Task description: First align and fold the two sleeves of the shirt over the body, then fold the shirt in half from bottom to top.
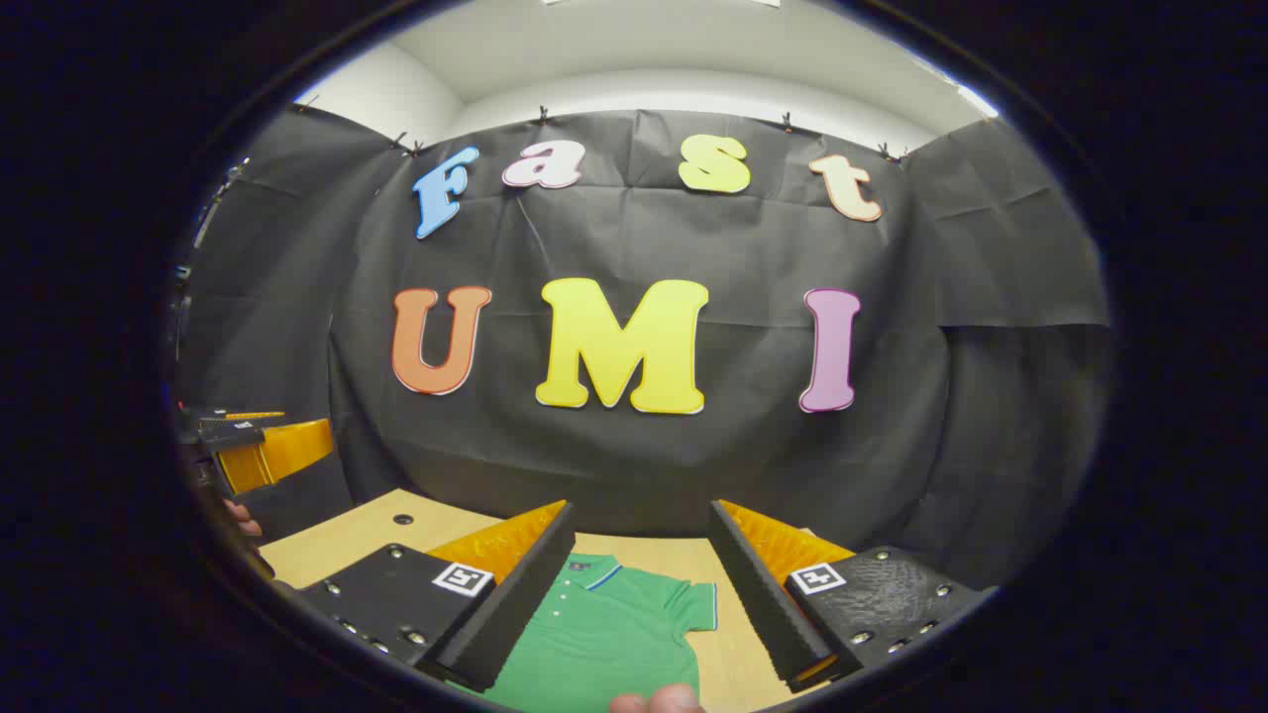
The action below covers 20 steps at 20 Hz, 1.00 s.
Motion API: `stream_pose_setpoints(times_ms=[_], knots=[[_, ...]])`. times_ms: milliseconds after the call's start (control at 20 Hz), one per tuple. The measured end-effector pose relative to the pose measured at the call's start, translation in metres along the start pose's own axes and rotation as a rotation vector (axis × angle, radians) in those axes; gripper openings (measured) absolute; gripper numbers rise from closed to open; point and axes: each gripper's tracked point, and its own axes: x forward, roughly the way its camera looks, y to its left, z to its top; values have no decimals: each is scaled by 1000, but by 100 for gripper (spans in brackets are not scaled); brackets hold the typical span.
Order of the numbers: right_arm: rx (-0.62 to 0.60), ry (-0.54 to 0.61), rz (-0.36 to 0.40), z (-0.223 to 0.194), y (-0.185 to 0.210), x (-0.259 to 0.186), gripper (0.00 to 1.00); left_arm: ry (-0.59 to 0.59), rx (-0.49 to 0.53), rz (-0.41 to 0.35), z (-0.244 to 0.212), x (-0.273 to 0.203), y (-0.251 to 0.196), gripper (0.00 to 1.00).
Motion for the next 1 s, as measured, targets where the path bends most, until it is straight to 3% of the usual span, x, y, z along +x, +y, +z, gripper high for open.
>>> stream_pose_setpoints(times_ms=[300,1000], knots=[[-8,-16,-9,7,2,7,93,-11,4,-1,2,4,5,98],[-5,71,-42,-24,-23,18,94,23,3,-4,-17,9,7,98]])
